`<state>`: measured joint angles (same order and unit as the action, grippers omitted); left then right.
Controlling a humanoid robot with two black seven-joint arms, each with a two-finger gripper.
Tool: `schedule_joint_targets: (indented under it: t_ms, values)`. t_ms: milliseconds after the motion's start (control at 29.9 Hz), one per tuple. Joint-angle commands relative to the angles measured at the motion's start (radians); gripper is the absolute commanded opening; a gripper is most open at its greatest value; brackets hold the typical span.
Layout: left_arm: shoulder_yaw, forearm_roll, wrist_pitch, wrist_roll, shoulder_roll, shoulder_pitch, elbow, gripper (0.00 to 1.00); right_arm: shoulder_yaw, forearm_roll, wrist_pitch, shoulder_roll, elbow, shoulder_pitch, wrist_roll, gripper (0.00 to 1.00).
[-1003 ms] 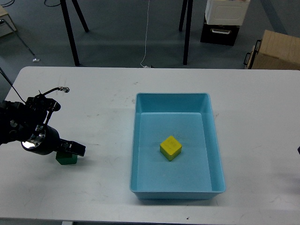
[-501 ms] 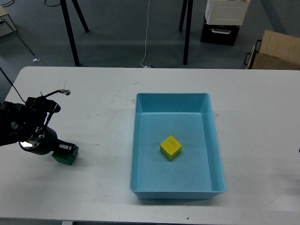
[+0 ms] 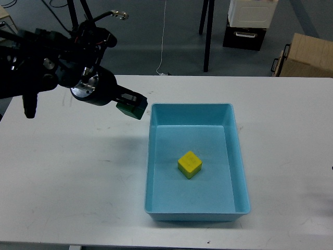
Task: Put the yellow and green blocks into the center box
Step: 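Lift the green cube and carry it over the tray, then lower the green cube onto the yellow cube and open the left gripper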
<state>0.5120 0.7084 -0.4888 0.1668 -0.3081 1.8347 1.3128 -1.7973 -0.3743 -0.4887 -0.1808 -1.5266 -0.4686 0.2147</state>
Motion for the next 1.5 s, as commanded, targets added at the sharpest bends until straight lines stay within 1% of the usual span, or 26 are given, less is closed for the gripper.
schedule_joint_targets:
  t_ms: [0,100,201,267,401,501,602,802,835,902,969,1136,1203,1270,1303,1404,1470]
  values:
    - [-0.004,-0.024,0.0,-0.004,0.153,-0.006,-0.065,0.0,-0.007,0.0,0.0,0.0,-0.001,-0.011,0.0,1.0]
    - [-0.004,-0.033,0.0,-0.013,0.24,-0.063,-0.128,0.0,-0.02,0.0,0.0,0.0,-0.001,-0.016,0.0,1.0]
    - [-0.004,-0.033,0.0,-0.012,0.308,-0.106,-0.159,0.0,-0.024,0.0,0.0,0.0,-0.001,-0.018,0.0,1.0]
    - [-0.004,-0.033,0.0,-0.013,0.308,-0.127,-0.174,0.0,-0.024,0.0,0.0,0.0,-0.001,-0.018,0.0,1.0]
    - [-0.004,-0.033,0.0,-0.013,0.308,-0.186,-0.265,0.0,-0.022,0.0,0.0,0.001,0.0,-0.018,0.0,1.0]
    - [0.0,-0.03,0.0,-0.013,0.308,-0.23,-0.311,0.03,-0.024,0.0,0.0,0.0,0.0,-0.018,0.0,1.0]
    - [0.011,-0.027,0.0,-0.013,0.308,-0.239,-0.313,0.1,-0.024,0.0,0.0,-0.002,0.009,-0.018,0.002,1.0]
    - [0.016,-0.027,0.0,-0.019,0.308,-0.239,-0.294,0.14,-0.01,0.0,0.0,0.0,0.031,-0.01,0.002,1.0]
    - [0.016,-0.027,0.0,-0.023,0.308,-0.239,-0.294,0.16,-0.008,0.001,0.0,-0.002,0.031,-0.008,0.002,1.0]
    - [0.023,-0.027,0.0,-0.029,0.308,-0.239,-0.294,0.25,-0.008,0.012,0.0,-0.002,0.037,-0.007,0.002,1.0]
    - [0.039,-0.027,0.0,-0.042,0.308,-0.239,-0.284,0.3,-0.01,0.015,0.0,-0.002,0.045,-0.005,0.002,1.0]
    - [0.048,-0.029,0.0,-0.084,0.308,-0.239,-0.26,0.52,-0.013,0.015,0.0,-0.003,0.057,-0.005,0.002,1.0]
    - [0.048,-0.029,0.0,-0.113,0.308,-0.239,-0.26,0.63,-0.011,0.015,0.0,-0.003,0.059,-0.007,0.002,1.0]
    - [0.048,-0.029,0.0,-0.13,0.308,-0.239,-0.26,0.74,-0.011,0.015,0.0,-0.003,0.059,-0.008,0.002,1.0]
    - [0.048,-0.029,0.0,-0.131,0.308,-0.238,-0.26,0.79,-0.01,0.015,0.0,-0.003,0.059,-0.01,0.002,1.0]
    - [0.048,-0.033,0.0,-0.131,0.308,-0.232,-0.267,0.88,-0.011,0.015,0.0,-0.002,0.057,-0.01,0.002,1.0]
    - [0.048,-0.035,0.0,-0.131,0.308,-0.229,-0.27,0.92,-0.011,0.015,0.0,-0.002,0.057,-0.01,0.002,1.0]
